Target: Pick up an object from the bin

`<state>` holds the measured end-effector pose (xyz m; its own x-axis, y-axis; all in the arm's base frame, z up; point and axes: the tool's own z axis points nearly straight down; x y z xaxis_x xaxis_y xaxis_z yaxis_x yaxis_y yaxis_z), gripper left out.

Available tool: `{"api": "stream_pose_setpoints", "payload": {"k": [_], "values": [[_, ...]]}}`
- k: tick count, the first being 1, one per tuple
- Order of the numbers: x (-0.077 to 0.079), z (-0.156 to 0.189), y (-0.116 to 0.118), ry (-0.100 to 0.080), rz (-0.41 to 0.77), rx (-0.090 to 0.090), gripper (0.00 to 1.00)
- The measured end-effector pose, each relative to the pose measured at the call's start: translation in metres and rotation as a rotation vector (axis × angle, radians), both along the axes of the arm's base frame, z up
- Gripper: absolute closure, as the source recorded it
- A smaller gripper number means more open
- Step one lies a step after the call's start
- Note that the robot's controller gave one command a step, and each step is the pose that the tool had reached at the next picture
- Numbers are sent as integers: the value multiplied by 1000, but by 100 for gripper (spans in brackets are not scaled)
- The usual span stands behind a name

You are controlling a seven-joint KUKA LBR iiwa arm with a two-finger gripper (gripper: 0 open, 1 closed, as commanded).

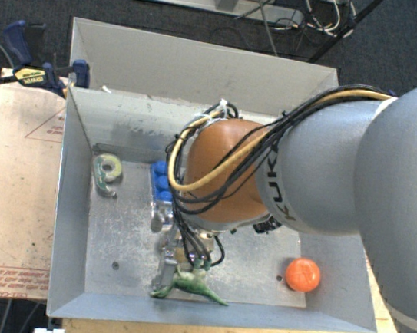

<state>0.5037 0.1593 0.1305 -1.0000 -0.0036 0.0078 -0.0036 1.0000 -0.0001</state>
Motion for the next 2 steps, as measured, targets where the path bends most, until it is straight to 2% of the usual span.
{"api": "stream_pose_setpoints", "payload": {"k": [1, 2], "values": [[2, 4, -1, -7, -4, 1, 0], [-6, -30, -33, -10, 64, 2, 0]]}}
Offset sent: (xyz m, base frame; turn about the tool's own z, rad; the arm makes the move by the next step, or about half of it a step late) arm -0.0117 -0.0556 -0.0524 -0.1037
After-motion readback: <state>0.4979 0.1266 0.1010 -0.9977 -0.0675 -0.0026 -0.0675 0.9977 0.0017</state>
